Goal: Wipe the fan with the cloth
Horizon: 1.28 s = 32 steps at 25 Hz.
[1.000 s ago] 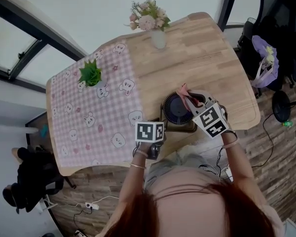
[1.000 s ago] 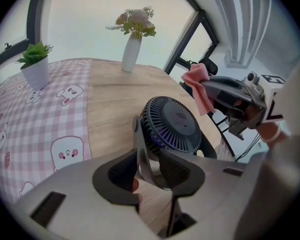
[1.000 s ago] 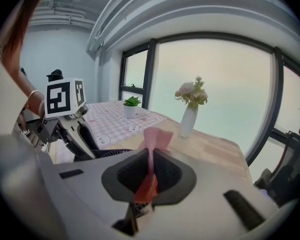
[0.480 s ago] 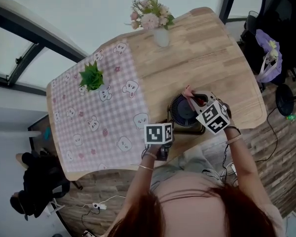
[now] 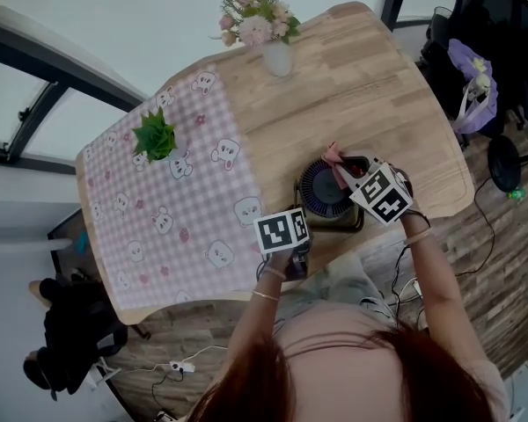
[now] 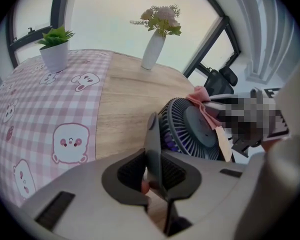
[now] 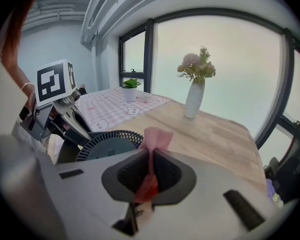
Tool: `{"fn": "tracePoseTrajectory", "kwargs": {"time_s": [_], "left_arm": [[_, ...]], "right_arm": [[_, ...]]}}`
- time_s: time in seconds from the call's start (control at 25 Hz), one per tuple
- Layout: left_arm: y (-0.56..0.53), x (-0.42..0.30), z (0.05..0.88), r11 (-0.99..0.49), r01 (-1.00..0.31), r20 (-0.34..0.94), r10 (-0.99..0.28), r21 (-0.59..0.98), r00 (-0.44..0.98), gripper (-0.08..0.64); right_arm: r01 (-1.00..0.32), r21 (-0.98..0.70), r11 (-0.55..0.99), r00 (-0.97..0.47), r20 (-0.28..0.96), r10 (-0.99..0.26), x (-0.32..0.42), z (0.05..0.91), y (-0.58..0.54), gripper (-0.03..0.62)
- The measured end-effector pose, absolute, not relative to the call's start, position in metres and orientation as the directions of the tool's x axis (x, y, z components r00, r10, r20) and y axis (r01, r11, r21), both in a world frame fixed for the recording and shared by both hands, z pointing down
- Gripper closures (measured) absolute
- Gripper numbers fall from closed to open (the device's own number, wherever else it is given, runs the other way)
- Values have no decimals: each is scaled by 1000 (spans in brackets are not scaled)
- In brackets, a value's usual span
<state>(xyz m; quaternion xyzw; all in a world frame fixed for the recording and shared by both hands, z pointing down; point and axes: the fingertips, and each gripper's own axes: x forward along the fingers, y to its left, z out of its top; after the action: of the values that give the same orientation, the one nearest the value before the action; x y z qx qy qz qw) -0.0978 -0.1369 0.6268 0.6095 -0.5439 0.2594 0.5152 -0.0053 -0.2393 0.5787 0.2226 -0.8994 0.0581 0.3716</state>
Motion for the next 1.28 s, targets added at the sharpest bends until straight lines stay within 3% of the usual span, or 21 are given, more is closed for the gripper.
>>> {"fn": "tracePoseTrajectory", "kwargs": {"time_s": [1.28], "left_arm": [[-135,-97,628,200,-879,859,-389,432,334,483]], "right_arm": [[-588,97,803,-520,715,-467,24,578,-198,569]]}}
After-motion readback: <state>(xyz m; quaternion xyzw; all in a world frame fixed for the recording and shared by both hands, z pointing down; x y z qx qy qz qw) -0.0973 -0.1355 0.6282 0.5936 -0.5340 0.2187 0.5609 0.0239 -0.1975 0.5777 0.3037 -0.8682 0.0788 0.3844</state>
